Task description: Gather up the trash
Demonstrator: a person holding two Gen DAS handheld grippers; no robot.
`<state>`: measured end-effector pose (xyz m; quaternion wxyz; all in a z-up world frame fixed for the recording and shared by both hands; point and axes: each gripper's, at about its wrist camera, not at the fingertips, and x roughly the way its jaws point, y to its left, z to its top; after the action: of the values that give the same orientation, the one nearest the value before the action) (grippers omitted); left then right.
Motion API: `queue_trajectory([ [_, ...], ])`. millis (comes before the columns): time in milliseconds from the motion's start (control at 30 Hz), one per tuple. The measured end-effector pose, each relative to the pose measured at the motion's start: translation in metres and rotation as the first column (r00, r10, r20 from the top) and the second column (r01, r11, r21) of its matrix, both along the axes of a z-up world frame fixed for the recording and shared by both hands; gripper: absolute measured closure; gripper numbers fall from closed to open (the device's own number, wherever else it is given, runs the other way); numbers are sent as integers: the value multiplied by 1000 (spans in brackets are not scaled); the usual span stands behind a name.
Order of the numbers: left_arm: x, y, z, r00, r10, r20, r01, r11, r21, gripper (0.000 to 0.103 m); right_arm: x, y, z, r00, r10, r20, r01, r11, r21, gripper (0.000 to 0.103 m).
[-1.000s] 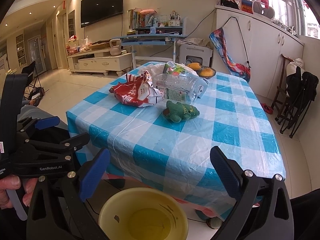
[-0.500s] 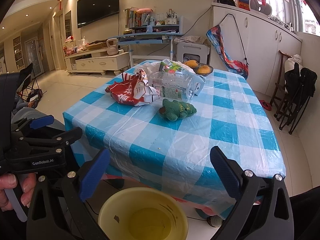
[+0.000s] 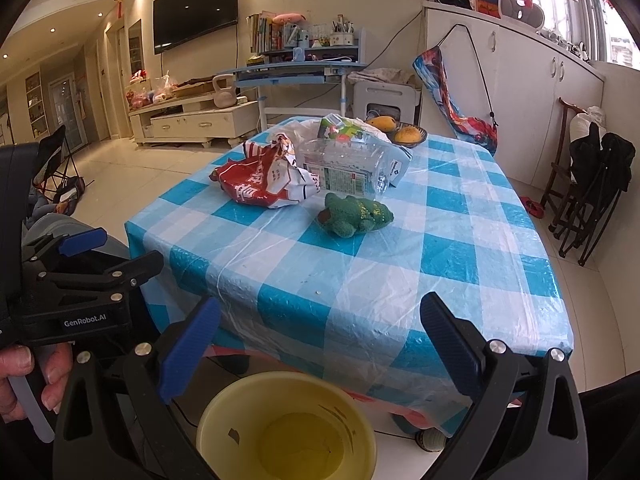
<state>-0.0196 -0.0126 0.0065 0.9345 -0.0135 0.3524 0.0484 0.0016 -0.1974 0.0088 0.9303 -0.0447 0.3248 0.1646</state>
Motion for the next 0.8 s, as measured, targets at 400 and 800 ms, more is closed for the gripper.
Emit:
queue_trajectory([
  [400, 0, 0, 0, 1000, 1, -1, -1, 1000, 2, 8, 1, 0, 0, 1000, 1, -5, -1, 1000, 0, 7],
  [800, 1, 2, -1, 1000, 4, -1, -4, 1000, 1, 8, 1, 1, -3, 1000, 8, -15, -8, 1000, -5, 7],
])
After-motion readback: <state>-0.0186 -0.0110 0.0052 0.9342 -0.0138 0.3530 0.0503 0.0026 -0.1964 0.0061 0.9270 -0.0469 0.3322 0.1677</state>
